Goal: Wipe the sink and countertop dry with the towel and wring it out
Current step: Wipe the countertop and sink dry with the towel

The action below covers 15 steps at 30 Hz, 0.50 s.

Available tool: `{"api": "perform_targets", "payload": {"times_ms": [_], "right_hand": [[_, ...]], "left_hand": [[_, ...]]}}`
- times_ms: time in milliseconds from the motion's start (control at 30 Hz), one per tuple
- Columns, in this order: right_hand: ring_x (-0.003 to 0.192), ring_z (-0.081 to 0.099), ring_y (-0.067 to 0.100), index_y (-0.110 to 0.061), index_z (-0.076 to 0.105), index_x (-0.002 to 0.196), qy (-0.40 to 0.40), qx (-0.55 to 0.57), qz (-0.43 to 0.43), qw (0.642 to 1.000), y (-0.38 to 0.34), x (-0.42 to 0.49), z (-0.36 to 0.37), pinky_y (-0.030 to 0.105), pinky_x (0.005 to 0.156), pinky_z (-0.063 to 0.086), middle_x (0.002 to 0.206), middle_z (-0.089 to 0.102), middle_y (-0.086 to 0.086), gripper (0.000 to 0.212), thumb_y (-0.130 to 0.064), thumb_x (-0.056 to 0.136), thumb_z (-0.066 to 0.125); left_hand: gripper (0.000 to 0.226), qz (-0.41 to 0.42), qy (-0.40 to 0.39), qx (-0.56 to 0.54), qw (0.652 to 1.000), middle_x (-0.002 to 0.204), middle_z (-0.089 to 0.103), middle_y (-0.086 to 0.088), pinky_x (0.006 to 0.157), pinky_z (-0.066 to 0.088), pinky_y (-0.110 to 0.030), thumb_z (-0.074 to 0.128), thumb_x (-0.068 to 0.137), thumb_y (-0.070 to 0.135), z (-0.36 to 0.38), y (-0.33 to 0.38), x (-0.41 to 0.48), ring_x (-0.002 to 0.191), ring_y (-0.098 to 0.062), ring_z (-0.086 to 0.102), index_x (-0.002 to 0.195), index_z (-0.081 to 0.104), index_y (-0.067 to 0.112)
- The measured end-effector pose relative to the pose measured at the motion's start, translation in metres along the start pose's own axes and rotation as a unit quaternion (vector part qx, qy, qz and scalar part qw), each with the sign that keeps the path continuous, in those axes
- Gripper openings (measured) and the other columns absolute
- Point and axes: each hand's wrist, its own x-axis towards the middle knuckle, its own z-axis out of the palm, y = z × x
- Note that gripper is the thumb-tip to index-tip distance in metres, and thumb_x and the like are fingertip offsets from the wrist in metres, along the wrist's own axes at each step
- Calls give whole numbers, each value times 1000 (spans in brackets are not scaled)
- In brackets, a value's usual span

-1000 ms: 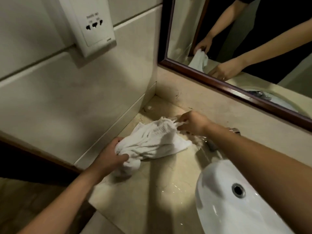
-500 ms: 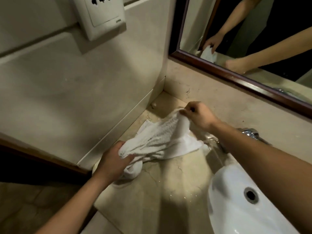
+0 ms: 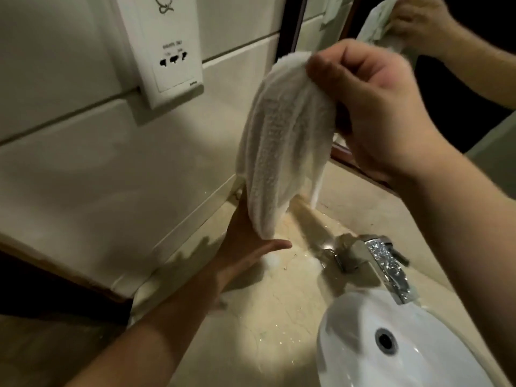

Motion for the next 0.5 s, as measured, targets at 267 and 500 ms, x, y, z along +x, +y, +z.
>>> {"api": "perform_targets", "payload": {"times_ms": [267, 500], "right_hand": [[71, 48, 22, -11, 63, 86, 144, -2, 26, 989, 8, 25, -47, 36, 66, 40, 78, 52, 7, 20, -24, 102, 60], [77, 51, 22, -18, 61, 77, 187, -9, 193, 963, 118, 29, -28, 36, 71, 49, 77, 56, 1, 25, -26, 100, 63]], "left_hand": [[58, -67, 40, -44, 996, 110, 70, 1, 76, 51, -25, 85, 79, 26, -29, -7, -9, 103, -24, 69, 131, 59, 20], [97, -23, 138, 142, 980, 144, 56, 13, 92, 50, -33, 79, 80, 15, -83, -27, -89, 122, -19, 62, 147, 24, 58]]}}
